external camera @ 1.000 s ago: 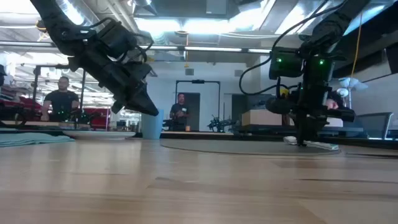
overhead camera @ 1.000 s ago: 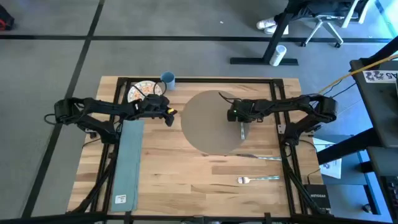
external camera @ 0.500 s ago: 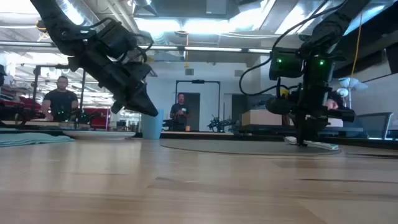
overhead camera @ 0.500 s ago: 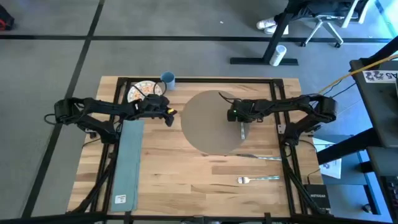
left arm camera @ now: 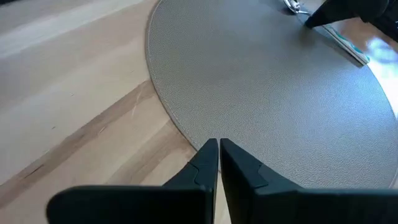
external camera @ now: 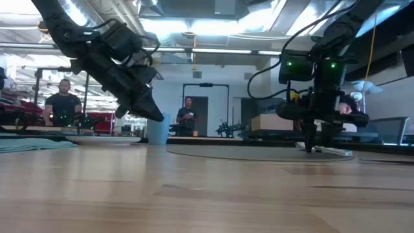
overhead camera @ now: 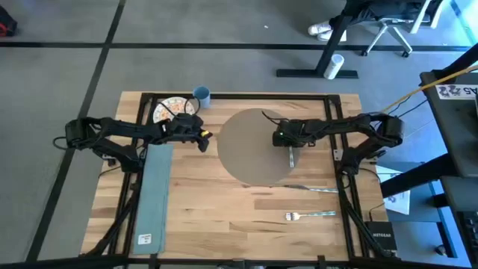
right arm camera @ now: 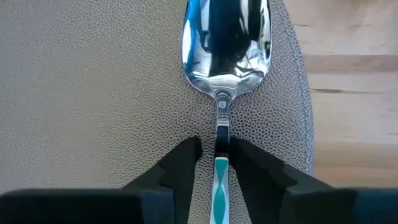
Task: Set table place
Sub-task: Put the blue spoon on the brown mat
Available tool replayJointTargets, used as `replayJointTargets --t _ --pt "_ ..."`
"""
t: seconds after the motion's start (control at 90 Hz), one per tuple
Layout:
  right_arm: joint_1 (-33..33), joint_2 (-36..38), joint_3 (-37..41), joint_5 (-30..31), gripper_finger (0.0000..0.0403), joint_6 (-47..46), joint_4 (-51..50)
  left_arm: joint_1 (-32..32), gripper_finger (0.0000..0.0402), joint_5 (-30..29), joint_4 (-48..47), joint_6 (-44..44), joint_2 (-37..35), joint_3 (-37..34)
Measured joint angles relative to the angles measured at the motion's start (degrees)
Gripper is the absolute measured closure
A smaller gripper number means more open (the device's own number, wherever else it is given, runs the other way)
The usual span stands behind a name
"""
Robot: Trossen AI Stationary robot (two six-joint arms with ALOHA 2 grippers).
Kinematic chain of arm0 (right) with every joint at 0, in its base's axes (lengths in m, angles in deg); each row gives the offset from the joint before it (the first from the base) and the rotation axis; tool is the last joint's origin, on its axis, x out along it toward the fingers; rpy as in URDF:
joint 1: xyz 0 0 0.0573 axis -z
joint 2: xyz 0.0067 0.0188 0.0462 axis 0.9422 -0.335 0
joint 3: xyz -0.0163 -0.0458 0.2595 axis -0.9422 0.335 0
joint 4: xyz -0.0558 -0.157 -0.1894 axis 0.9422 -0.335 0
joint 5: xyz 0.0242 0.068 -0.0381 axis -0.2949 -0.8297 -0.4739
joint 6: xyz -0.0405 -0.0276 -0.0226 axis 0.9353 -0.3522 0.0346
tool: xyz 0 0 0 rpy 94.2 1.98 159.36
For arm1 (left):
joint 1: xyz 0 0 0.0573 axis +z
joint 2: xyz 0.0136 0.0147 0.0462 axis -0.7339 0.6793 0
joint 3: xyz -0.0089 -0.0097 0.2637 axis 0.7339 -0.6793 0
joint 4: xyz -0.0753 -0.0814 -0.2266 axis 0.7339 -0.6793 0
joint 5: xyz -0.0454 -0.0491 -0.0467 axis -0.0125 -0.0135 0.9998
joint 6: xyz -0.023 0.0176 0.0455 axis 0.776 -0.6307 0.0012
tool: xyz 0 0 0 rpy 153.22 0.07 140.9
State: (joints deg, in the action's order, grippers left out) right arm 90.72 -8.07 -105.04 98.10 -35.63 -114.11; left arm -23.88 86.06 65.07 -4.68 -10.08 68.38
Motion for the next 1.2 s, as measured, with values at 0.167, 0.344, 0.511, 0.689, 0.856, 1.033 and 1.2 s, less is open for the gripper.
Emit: replayJointTargets --t 0.167,0.344,0.511,0.689,0.856,1.033,1.2 --pt "0.00 -0.04 -1.62 0.64 0.0299 1.11 -2.05 0.01 0.0402 -0.01 -0.01 0.01 0.00 -0.02" --pt "0.00 -0.04 -2.21 0.94 0.0299 1.09 -3.08 0.02 0.0402 -0.02 -0.04 0.01 0.00 -0.01" --pt "0.00 -0.02 -2.23 1.08 0.0299 1.05 -2.99 0.00 0.0402 -0.02 -0.28 0.01 0.00 -0.01" --pt "0.00 0.00 -2.32 0.68 0.0299 1.02 -3.59 0.00 0.0402 -0.02 -0.44 0.00 0.00 -0.02" --pt "0.00 0.02 -2.82 0.52 0.0299 1.00 -7.03 0.00 0.0402 -0.02 -0.44 0.00 0.00 -0.01" --pt "0.00 0.09 -6.91 1.23 0.0299 1.64 -14.54 0.00 0.0402 -0.02 -0.39 0.00 0.00 0.00" --pt "-0.02 0.11 -11.25 1.45 0.0299 4.60 -17.17 0.02 0.0402 -0.02 -0.39 0.00 0.00 0.00"
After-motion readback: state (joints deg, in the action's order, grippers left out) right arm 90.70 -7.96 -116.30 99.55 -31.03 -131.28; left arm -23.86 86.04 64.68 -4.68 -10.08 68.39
